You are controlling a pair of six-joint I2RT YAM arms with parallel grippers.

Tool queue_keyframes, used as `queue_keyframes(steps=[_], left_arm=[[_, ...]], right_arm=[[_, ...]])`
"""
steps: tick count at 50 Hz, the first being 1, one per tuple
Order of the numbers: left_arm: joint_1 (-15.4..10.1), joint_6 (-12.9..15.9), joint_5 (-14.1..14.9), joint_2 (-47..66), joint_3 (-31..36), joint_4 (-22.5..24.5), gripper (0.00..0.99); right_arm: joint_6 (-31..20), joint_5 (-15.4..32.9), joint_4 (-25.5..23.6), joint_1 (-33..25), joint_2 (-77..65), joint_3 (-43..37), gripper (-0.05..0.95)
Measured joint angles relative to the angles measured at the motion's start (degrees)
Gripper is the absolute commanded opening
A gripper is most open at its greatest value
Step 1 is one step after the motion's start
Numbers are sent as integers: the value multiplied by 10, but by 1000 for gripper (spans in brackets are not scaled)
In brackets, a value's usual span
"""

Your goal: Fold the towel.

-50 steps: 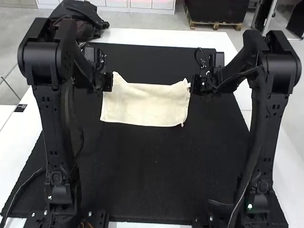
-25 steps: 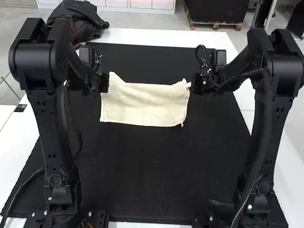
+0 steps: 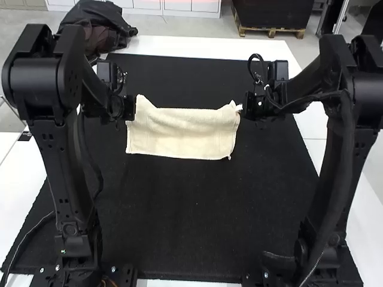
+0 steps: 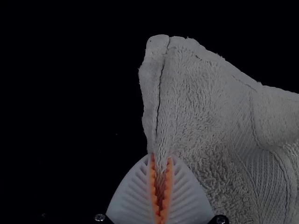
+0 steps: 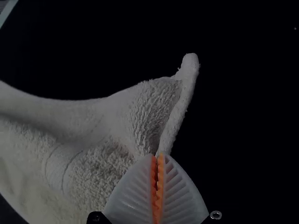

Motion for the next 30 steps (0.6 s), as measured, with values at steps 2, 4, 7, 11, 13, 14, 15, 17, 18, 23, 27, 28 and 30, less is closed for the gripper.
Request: queue_keyframes(steps=[2,4,7,11,13,14,15,17,18,23,27,28,30], left_arm=[[0,2,0,-1,0,-2,26],[1,4,0,-4,-2,-3,26],[2,7,0,-5,-9,-5,26],[2,9,0,-8,-21,-11,26],[2,10,0,-9,-27,-12,26],[2,11,0,-11,-31,-13,26],[2,11,0,-13,-34,-14,26],[2,13,0,-17,-41,-15,26],[2,13,0,-20,-44,-15,26],[3,15,0,-35,-58,-14,26],[2,17,0,-43,-67,-13,26],[2,17,0,-45,-69,-12,26],[2,17,0,-46,-73,-11,26]], right_arm=[[0,-1,-3,0,-4,-5,-23],[0,-2,-5,0,-7,-11,-25],[0,-4,-7,0,-12,-22,-25],[0,-7,-10,0,-15,-33,-25],[0,-8,-11,0,-16,-38,-25],[0,-9,-11,0,-18,-42,-25],[0,-10,-12,0,-20,-45,-25],[0,-10,-13,0,-23,-51,-25],[0,-11,-13,0,-26,-55,-25],[-1,-13,-13,0,-31,-66,-25],[-2,-14,-13,0,-31,-73,-25],[-3,-14,-13,0,-31,-76,-25],[-3,-14,-13,0,-31,-80,-25]])
